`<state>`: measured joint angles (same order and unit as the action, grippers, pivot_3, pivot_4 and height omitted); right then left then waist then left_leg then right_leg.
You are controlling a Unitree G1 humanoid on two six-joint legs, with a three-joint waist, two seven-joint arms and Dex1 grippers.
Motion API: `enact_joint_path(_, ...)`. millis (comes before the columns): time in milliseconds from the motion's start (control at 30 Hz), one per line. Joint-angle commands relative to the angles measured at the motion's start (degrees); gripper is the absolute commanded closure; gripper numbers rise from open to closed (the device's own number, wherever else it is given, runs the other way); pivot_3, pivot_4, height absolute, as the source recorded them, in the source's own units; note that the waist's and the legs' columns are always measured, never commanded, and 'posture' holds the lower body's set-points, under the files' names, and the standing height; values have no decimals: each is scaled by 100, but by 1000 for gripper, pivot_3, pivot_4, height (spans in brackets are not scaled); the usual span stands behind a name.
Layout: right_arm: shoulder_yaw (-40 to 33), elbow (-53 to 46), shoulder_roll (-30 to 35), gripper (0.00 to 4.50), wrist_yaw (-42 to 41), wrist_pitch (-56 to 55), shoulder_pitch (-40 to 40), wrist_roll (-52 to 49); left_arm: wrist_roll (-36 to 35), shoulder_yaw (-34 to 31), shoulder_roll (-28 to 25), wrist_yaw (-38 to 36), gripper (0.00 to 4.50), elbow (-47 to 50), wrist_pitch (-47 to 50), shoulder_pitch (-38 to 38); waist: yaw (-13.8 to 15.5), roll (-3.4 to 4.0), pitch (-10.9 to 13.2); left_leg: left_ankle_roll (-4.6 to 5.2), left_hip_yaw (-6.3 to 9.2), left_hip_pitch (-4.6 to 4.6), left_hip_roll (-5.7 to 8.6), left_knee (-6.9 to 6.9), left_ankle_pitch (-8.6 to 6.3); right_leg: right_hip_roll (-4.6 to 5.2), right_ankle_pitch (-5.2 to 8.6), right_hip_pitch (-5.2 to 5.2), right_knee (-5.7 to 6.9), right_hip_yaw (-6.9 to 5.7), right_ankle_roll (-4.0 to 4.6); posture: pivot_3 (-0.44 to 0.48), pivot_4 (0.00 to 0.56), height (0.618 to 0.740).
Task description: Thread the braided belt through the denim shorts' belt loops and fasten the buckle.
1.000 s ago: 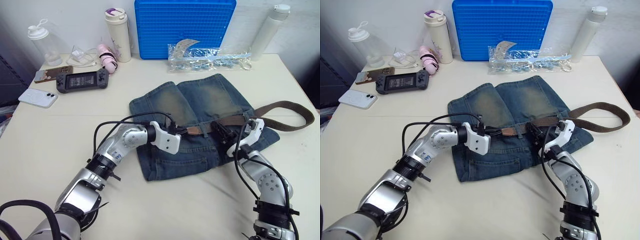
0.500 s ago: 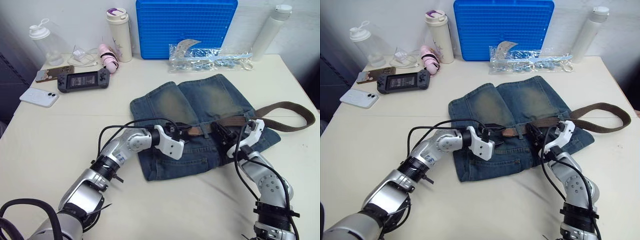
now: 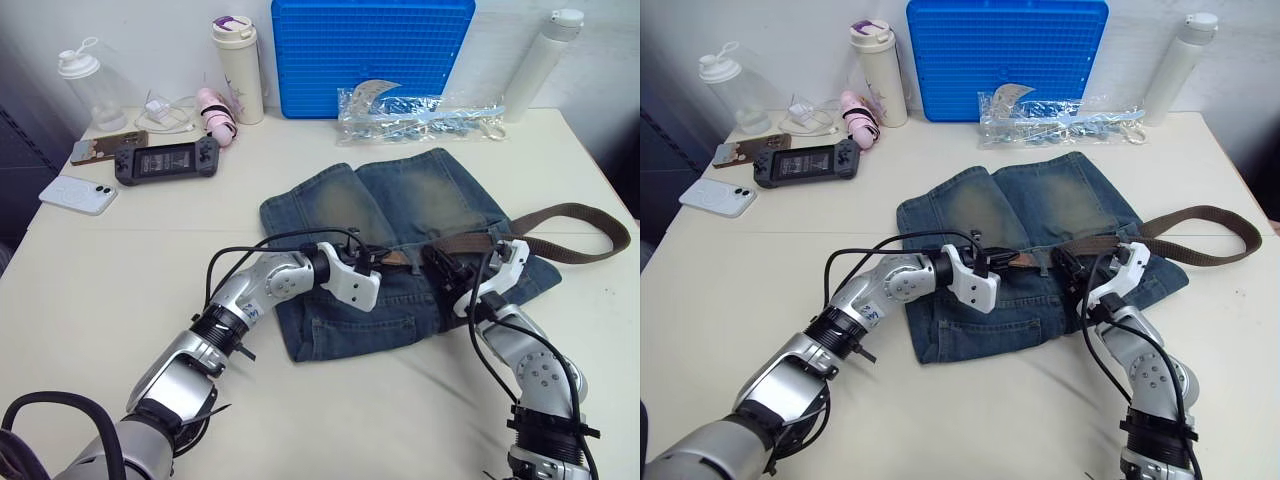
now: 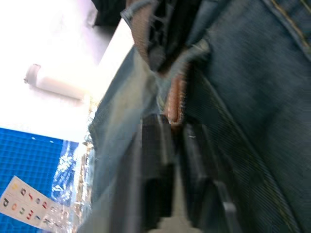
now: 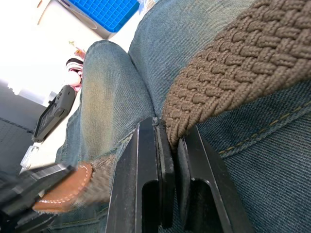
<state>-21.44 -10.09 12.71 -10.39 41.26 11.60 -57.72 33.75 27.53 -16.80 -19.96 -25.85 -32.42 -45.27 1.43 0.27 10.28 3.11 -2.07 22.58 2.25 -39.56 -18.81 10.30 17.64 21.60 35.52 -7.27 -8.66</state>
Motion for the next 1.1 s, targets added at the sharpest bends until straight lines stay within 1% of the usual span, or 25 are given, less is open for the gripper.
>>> enact_joint_path(33, 66, -298, -6, 4500, 29, -35, -46, 9, -9, -11, 13, 54, 4481, 103, -50, -62, -1, 0, 0, 0, 0, 0, 0, 0, 0, 0, 0, 0, 0, 0, 0, 0, 150, 693)
enact_joint_path(100, 1, -414, 96, 4500, 4, -10, -61, -43, -16, -3, 8, 46, 4481, 96, -89, -74, -1, 0, 0, 0, 0, 0, 0, 0, 0, 0, 0, 0, 0, 0, 0, 0, 150, 693)
enact_joint_path(167, -170, -585, 310, 3668, -83, 160, -113, -329, -34, -19, -24, 29, 4500, 98, -117, -87, 7, 0, 0, 0, 0, 0, 0, 0, 0, 1, 0, 0, 0, -1, 0, 0, 150, 693)
enact_joint_path(200, -223, -695, 480, 3402, -174, 278, -161, -456, -53, -37, -53, 8, 4500, 99, -129, -96, 10, 0, 0, 0, 0, 1, 1, 0, 0, 2, 0, 0, 0, -1, 0, 0, 150, 693)
enact_joint_path(233, -247, -817, 705, 2967, -264, 330, -215, -422, -80, -62, -93, -23, 4500, 108, -139, -106, 13, 0, 0, 0, 0, 2, 3, 0, 0, 3, 0, 0, -1, -1, 0, 0, 150, 693)
enact_joint_path(333, -135, -1108, 1491, 1520, -647, 289, -432, 56, -200, -148, -236, -155, 4500, 187, -164, -135, 11, 0, 0, 3, -1, 2, 5, 0, -1, 6, 0, 0, -4, -2, 0, 0, 150, 693)
enact_joint_path(367, -108, -1144, 1693, 1197, -777, 256, -495, 178, -246, -173, -278, -204, 4500, 226, -165, -141, 10, 0, 0, 3, -3, 2, 5, 0, -1, 6, 0, 0, -5, -2, 0, 0, 150, 693)
enact_joint_path(400, -91, -1137, 1909, 645, -907, 200, -540, 331, -303, -203, -335, -272, 4500, 288, -156, -146, 10, 0, 0, 3, -3, 2, 3, 0, -1, 6, 0, 0, -7, -4, 0, 0, 150, 693)
enact_joint_path(467, -70, -975, 2285, 645, -1062, 156, -568, 643, -381, -301, -465, -400, 4500, 513, -72, -137, 9, -1, 1, 2, -5, 2, 1, 0, -1, 6, 0, 0, -9, -9, 0, 0, 150, 693)
enact_joint_path(533, 33, -613, 2601, 645, -1047, 152, -553, 1097, -475, -411, -575, -529, 4500, 828, 69, -139, 1, -1, 1, 2, -10, 2, 1, 0, -1, 7, 0, 0, -11, -9, 0, 0, 150, 693)
enact_joint_path(567, 111, -442, 2715, 1277, -1067, 104, -547, 1332, -520, -452, -609, -603, 4500, 974, 143, -133, 4, -2, 1, 3, -12, 2, 1, 0, -1, 9, 0, -1, -11, -11, 0, 0, 150, 693)
enact_joint_path(600, 241, -215, 2805, 1650, -1077, 0, -521, 1628, -570, -509, -658, -692, 4500, 1143, 230, -105, 4, -2, 1, 3, -11, 2, 1, -1, -1, 10, 0, -2, -12, -14, 0, 0, 150, 693)
enact_joint_path(633, 342, -43, 2848, 2119, -1102, -78, -489, 1844, -611, -551, -702, -770, 4500, 1276, 303, -71, 4, -2, 1, 3, -11, 2, 1, -1, -1, 10, 0, -3, -11, -14, 0, 0, 150, 693)
enact_joint_path(733, 616, 391, 2851, 3708, -1129, -133, -341, 2298, -676, -718, -998, -995, 4500, 1617, 524, 115, -13, -1, 1, 3, -12, 2, 0, -1, 0, 10, 0, -3, -13, -19, 0, 0, 150, 693)
enact_joint_path(767, 687, 487, 2852, 4156, -1142, -100, -300, 2406, -722, -804, -1137, -1065, 4500, 1708, 596, 200, -19, 0, 1, 3, -14, 1, 0, 0, 0, 10, 0, -4, -13, -19, 0, 0, 150, 693)
enact_joint_path(800, 735, 554, 2852, 4432, -1159, -75, -272, 2490, -761, -873, -1249, -1118, 4500, 1789, 654, 272, -32, 0, 1, 2, -15, 0, -1, 0, 0, 10, 0, -3, -14, -19, 0, 0, 150, 693)
enact_joint_path(933, 948, 872, 2880, 4432, -1318, -145, -182, 2901, -917, -1131, -1767, -1316, 4500, 2066, 746, 623, -25, -2, 0, 2, -16, -15, -7, 3, 0, 10, 1, -15, -13, -29, 1, 0, 150, 693)
enact_joint_path(1033, 1044, 1096, 2957, 4432, -1470, -511, -128, 3290, -1037, -1231, -2018, -1424, 4500, 2202, 749, 917, -13, -14, -6, 2, -15, -18, -5, -2, -1, 13, 1, -22, -14, -28, 1, 0, 150, 693)
enact_joint_path(1100, 987, 1252, 2973, 4432, -1566, -676, -65, 3379, -1065, -1264, -2136, -1451, 4500, 2231, 711, 1106, -9, -22, -11, 2, -14, -20, -4, -3, -1, 13, 1, -25, -16, -27, 1, 0, 150, 693)
